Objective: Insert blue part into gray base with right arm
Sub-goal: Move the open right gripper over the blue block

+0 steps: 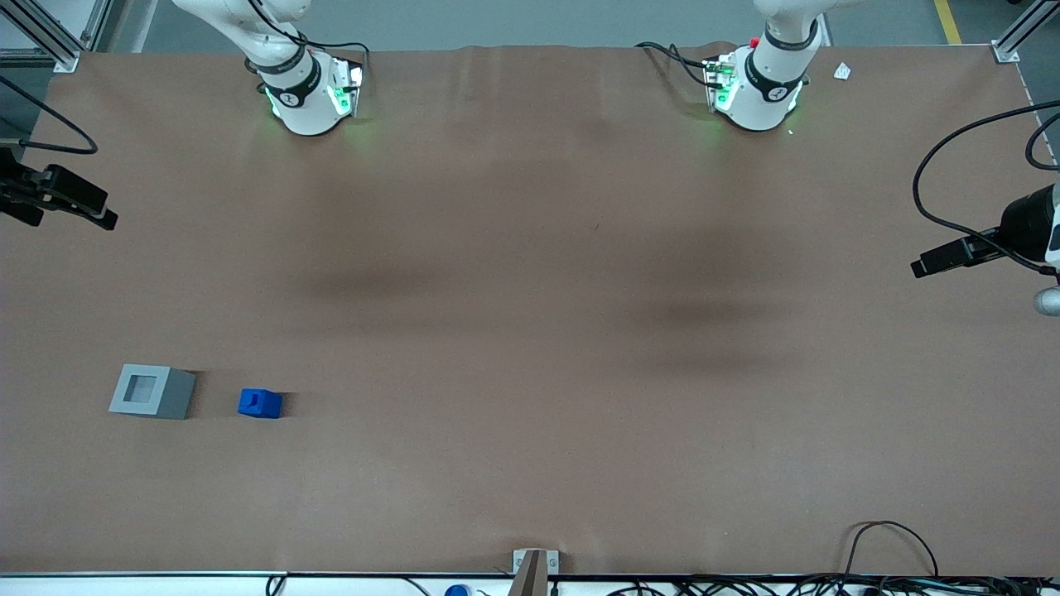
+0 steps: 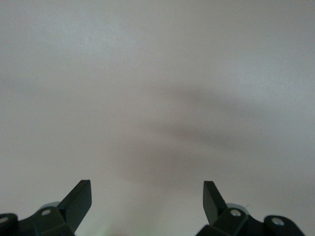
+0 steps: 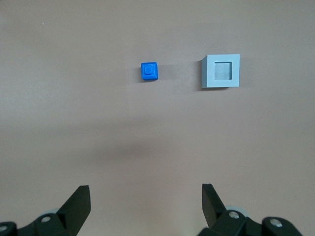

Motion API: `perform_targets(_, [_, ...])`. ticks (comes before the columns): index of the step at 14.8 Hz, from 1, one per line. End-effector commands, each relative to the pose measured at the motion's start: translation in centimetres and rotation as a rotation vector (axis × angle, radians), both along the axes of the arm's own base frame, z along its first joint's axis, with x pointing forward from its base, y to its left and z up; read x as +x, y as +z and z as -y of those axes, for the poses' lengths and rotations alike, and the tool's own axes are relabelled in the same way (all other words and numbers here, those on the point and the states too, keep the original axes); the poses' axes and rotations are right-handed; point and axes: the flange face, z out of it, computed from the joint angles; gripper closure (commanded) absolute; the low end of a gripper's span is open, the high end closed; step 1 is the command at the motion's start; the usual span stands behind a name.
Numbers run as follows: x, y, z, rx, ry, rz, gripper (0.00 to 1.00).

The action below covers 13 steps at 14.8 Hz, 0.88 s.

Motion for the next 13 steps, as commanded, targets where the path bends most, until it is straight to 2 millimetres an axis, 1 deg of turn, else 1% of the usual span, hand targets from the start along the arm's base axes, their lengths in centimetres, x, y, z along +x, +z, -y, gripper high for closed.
perform_targets(1, [-0.1, 0.5, -0.4, -0.003, -0.008, 0.012, 0.0])
perform_targets(5, [0.1, 0.2, -0.4, -0.003, -0.008, 0.006, 0.0])
perform_targets(6, [0.3, -0.1, -0.1, -0.004, -0.012, 0.003, 0.0])
perform_targets(8, [1.3, -1.7, 0.7, 0.004, -0.025, -0.014, 0.0])
perform_targets(10, [2.5, -4.0, 0.5, 0.013, -0.022, -0.022, 0.0])
perform_targets(11, [2.9, -4.5, 0.3, 0.013, -0.018, -0.018, 0.0])
perform_targets(13, [3.9, -6.2, 0.2, 0.018, -0.017, -0.03, 0.0])
